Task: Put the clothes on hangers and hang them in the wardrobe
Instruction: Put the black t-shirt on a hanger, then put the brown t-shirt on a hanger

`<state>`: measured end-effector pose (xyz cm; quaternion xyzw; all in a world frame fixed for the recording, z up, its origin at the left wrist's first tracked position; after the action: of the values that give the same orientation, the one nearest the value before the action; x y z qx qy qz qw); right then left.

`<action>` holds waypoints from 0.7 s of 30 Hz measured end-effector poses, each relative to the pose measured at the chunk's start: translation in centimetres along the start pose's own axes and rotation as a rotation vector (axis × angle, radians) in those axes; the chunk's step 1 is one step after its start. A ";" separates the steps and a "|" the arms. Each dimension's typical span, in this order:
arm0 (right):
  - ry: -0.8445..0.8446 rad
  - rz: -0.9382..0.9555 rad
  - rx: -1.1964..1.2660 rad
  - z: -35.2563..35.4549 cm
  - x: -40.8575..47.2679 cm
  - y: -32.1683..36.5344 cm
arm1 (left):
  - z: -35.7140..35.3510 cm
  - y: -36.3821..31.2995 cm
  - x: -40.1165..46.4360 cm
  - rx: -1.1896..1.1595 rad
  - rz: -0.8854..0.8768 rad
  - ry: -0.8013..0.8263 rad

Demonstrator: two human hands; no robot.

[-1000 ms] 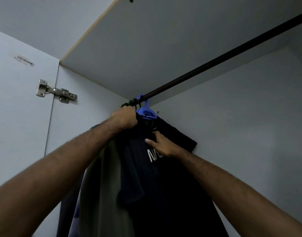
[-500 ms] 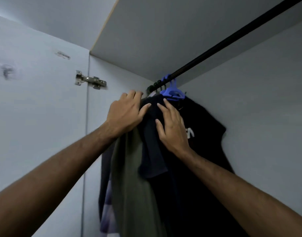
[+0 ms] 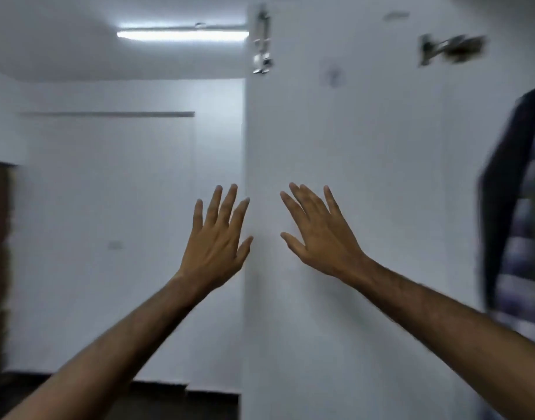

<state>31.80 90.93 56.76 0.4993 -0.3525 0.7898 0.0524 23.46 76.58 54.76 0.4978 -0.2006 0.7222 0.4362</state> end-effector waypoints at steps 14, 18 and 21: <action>0.032 0.394 0.690 7.3 10.9 64.0 | 22.8 40.8 -39.8 0.456 0.547 0.360; 0.057 0.508 0.825 11.9 11.7 79.1 | 29.7 48.3 -51.9 0.606 0.702 0.490; 0.063 0.603 0.908 15.1 11.6 89.1 | 35.0 53.0 -59.8 0.687 0.815 0.562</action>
<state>-1.40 12.13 25.19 0.3244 -0.1016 0.8573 -0.3867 5.96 -3.09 23.75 0.2833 -0.0074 0.9587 -0.0250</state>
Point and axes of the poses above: each hand's wrist, its own x-axis towards the middle knuckle, its own z-axis out of the back of the hand, y = z × x, the point moved 10 cm from there along x, towards the middle knuckle, and after that the axes turned 15 degrees about -x, right-handed, at the moved point
